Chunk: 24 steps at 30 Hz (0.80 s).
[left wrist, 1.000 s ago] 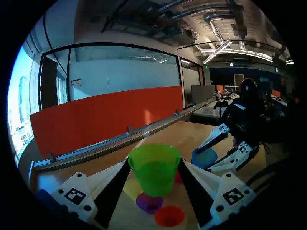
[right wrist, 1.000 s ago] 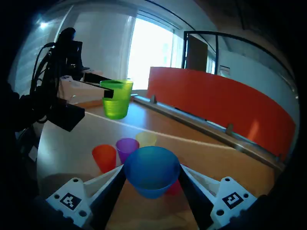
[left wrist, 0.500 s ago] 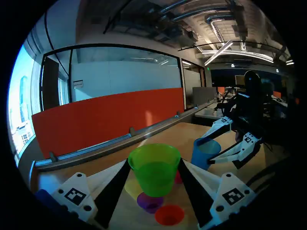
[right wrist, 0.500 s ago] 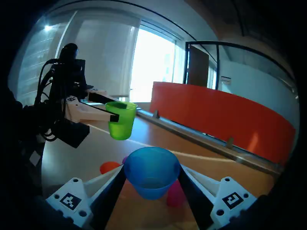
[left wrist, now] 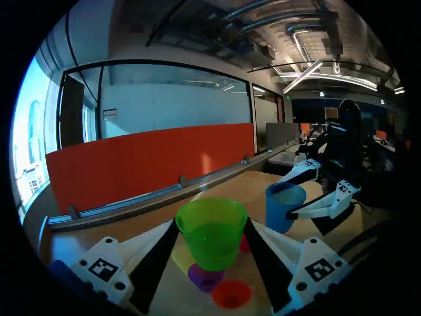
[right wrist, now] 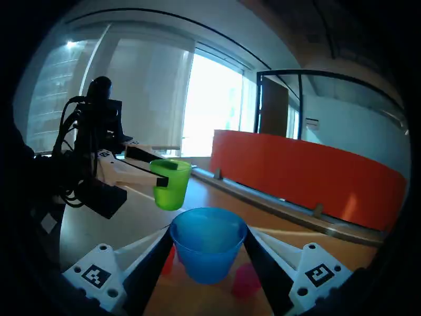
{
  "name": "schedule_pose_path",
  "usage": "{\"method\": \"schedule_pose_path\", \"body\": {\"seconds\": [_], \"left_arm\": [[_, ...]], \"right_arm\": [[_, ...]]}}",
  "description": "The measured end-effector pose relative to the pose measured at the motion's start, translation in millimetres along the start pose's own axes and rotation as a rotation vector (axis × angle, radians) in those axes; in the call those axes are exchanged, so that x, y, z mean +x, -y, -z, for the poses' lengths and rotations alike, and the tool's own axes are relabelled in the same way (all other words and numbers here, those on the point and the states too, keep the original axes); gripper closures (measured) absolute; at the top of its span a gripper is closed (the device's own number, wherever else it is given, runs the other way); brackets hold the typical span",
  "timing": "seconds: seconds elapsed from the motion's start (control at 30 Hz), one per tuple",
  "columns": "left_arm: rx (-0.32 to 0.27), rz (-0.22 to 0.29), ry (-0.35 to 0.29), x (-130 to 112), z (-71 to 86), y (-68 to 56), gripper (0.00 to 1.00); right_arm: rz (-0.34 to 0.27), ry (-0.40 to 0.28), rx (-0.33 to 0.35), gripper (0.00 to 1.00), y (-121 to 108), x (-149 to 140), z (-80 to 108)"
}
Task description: Pour water
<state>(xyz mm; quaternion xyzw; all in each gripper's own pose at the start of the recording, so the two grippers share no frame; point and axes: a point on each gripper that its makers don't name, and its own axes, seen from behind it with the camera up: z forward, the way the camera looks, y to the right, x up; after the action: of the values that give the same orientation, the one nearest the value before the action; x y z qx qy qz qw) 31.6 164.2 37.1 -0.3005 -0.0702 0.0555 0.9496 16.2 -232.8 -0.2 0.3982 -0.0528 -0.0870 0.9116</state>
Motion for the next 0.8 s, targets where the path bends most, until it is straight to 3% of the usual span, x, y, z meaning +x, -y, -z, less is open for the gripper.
{"method": "schedule_pose_path", "body": {"seconds": [0.37, 0.8], "left_arm": [[-0.008, 0.015, -0.020, 4, 2.4, 0.5, 0.13], [-0.005, -0.008, -0.047, 9, 7.7, 2.4, 0.13]], "right_arm": [[-0.019, -0.051, 0.016, 0.07, 5, 14, -7.8], [-0.035, -0.049, 0.053, 0.08, 15, 17, -13.9]]}}
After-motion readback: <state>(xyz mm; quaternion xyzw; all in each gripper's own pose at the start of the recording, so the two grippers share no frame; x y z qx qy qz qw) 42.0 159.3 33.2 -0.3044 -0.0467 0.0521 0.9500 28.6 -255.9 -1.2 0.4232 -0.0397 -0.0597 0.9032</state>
